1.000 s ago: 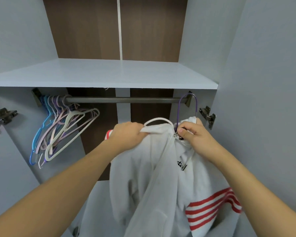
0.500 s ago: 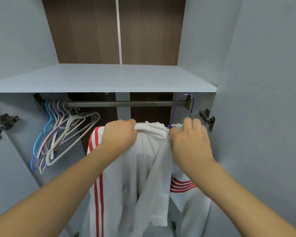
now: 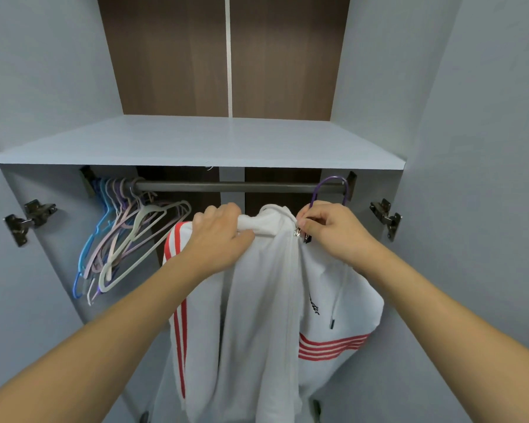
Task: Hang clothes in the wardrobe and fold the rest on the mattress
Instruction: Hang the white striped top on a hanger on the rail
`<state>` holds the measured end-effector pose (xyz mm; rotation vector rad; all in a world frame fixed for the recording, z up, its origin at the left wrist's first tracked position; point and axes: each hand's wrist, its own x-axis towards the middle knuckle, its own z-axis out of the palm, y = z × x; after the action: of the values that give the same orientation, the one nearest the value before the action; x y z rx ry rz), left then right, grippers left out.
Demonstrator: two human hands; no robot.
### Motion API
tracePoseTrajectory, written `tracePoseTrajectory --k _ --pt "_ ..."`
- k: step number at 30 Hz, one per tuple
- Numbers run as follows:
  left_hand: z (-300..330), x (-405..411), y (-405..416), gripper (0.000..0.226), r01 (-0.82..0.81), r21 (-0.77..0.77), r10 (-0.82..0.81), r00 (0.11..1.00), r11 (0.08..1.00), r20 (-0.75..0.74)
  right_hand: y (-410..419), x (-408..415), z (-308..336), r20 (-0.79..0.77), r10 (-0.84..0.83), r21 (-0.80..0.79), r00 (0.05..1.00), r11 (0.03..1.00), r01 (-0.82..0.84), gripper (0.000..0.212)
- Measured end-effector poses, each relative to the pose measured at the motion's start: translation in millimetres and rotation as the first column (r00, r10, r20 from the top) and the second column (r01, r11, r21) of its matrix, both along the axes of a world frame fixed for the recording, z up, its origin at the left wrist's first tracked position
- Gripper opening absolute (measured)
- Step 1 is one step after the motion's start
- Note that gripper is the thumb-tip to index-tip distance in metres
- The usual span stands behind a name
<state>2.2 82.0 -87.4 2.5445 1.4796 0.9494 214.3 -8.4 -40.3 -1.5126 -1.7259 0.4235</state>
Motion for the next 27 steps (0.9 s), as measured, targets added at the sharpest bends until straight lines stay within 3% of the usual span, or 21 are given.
tracePoseTrajectory --k 3,6,9,12,14,17,21,23,25,27 --pt "0 -4 -5 0.008 0.054 -0.035 -0.049 0.989 0.998 0.139 3 -2 0 0.035 0.022 0.017 0.999 1.000 -0.023 0.035" --pt "-5 -2 -21 0.009 -0.047 0.186 0.019 0.989 0.981 0.146 7 -3 5 0.052 0.027 0.041 0.998 0.999 -0.029 0.037" --pt "-14 19 -51 0.021 -0.133 0.397 0.065 0.981 0.908 0.181 12 -4 9 0.120 -0.003 0.056 0.993 0.998 -0.003 0.033" --pt "-22 50 -67 0.041 -0.071 0.171 0.066 0.997 0.983 0.034 17 -9 12 0.249 0.008 0.024 0.969 1.000 -0.014 0.025" --pt "-23 66 -60 0.038 -0.063 0.027 0.063 0.998 0.998 -0.011 20 -13 12 0.347 0.030 0.004 0.938 0.999 -0.033 0.021" --pt "-27 69 -56 0.034 -0.002 0.080 0.010 0.995 0.997 -0.102 23 -5 15 0.431 -0.036 0.011 0.902 0.999 0.035 0.022" --pt "-41 57 -68 0.040 0.172 0.339 -0.050 0.939 0.925 -0.340 27 15 19 0.337 -0.129 -0.034 0.933 0.988 0.149 0.027" --pt "-44 54 -67 0.045 0.194 0.399 -0.034 0.926 0.896 -0.375 27 12 16 0.343 -0.111 -0.064 0.933 0.988 0.141 0.028" --pt "-45 53 -63 0.042 0.215 0.381 -0.040 0.907 0.899 -0.419 27 10 10 0.322 -0.096 -0.104 0.942 0.985 0.136 0.028" --pt "-52 50 -56 0.036 0.309 0.299 -0.128 0.858 0.903 -0.498 26 10 6 0.177 -0.089 -0.144 0.980 0.983 0.116 0.024"
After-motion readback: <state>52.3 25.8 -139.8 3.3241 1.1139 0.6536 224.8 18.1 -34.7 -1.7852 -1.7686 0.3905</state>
